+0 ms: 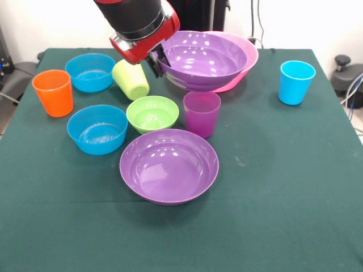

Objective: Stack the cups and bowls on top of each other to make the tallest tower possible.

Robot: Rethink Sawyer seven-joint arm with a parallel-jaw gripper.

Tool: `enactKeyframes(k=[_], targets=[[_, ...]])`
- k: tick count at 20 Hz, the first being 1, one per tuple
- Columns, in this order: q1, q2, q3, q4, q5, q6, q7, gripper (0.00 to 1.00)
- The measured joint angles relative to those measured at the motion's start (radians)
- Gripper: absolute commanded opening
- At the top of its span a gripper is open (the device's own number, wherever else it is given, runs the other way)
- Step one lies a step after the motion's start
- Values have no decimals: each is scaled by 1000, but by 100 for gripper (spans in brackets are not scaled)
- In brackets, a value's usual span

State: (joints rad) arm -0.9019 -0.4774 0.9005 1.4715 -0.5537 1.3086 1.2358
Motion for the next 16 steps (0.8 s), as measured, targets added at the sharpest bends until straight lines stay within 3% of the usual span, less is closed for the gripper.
enactKeyframes(k=[16], targets=[[-3, 8, 1, 0, -29, 0, 0, 0]])
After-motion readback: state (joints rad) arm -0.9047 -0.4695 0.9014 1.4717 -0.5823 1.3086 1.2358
